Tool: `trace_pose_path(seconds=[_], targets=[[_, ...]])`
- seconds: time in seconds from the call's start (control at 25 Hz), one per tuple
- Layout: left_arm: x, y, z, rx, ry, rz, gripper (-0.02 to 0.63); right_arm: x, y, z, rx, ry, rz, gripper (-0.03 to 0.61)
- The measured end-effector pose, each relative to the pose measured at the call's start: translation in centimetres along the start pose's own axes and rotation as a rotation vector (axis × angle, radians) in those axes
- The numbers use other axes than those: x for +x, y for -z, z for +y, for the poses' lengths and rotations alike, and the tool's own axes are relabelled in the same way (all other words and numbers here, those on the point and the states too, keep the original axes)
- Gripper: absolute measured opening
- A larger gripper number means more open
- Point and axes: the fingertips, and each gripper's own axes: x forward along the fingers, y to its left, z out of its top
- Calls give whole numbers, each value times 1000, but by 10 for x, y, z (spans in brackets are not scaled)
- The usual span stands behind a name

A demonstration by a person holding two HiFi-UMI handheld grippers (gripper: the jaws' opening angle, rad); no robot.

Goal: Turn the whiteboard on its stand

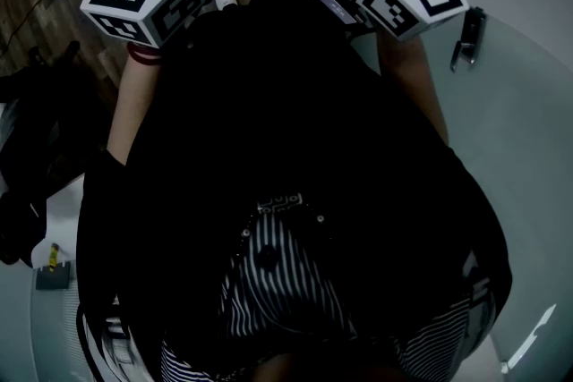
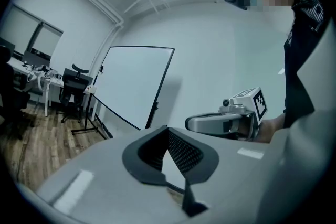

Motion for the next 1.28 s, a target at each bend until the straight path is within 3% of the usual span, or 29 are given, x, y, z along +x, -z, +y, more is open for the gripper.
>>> trace_pose_path(seconds=[0.4,0.72,1.28], targets=[[-4,13,10,-15,-67,12,-6,8,-6,-18,4,-14,36,2],[-9,-2,14,3,-134,-1,-6,17,-13,-20,3,-80,4,2],[-5,5,2,-3,-87,-52,-5,7,-3,-21,-13,-61,-11,2]])
